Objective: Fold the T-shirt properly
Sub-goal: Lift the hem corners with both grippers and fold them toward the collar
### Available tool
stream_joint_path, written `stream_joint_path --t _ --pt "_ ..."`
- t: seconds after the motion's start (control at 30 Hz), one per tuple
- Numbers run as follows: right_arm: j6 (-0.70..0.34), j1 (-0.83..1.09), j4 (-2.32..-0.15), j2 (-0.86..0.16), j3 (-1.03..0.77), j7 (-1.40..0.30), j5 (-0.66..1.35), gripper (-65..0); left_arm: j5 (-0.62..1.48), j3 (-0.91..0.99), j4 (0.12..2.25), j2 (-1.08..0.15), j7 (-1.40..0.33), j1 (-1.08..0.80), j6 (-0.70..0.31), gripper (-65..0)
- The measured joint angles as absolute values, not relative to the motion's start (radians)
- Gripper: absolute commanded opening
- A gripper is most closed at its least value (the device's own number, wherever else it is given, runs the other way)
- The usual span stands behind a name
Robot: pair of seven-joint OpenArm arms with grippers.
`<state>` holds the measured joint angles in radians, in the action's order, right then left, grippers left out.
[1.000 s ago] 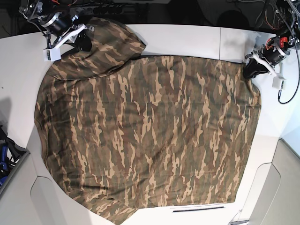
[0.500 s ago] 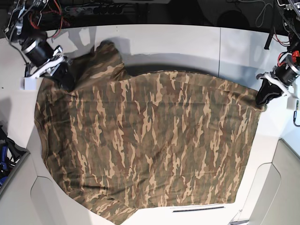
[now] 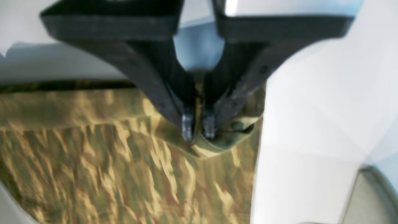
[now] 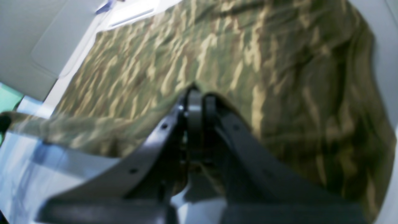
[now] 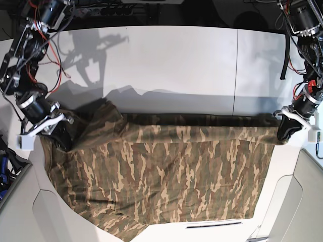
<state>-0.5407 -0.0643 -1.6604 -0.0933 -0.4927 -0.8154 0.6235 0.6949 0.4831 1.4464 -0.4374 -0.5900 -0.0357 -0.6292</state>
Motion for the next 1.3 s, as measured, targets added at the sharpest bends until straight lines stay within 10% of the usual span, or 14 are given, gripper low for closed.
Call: stream_joint_path --t 0.53,0.67,0.83,1.3 --pt "-0.55 -0.447 -1.097 -0.141 -0.493 -0.723 0.511 -65.0 0.49 0.321 1.153 -0.435 -0.448 0.221 -0.558 -64.9" --pt "-0.546 -0.48 -1.026 -0.141 -0.468 -0.647 0.47 -64.5 0.49 0.321 1.095 -0.432 -0.448 0.263 -0.556 -49.6" --pt "-0.542 -0.471 -1.008 -0.144 -0.422 -0.603 0.422 -33.7 0.488 0.321 1.065 -0.429 -0.449 0.271 -0.554 -42.2" --pt "-0.543 -0.471 -1.169 -0.144 -0.533 -0.782 0.427 -33.3 0.619 0.456 1.065 -0.434 -0.617 0.272 -0.475 -24.4"
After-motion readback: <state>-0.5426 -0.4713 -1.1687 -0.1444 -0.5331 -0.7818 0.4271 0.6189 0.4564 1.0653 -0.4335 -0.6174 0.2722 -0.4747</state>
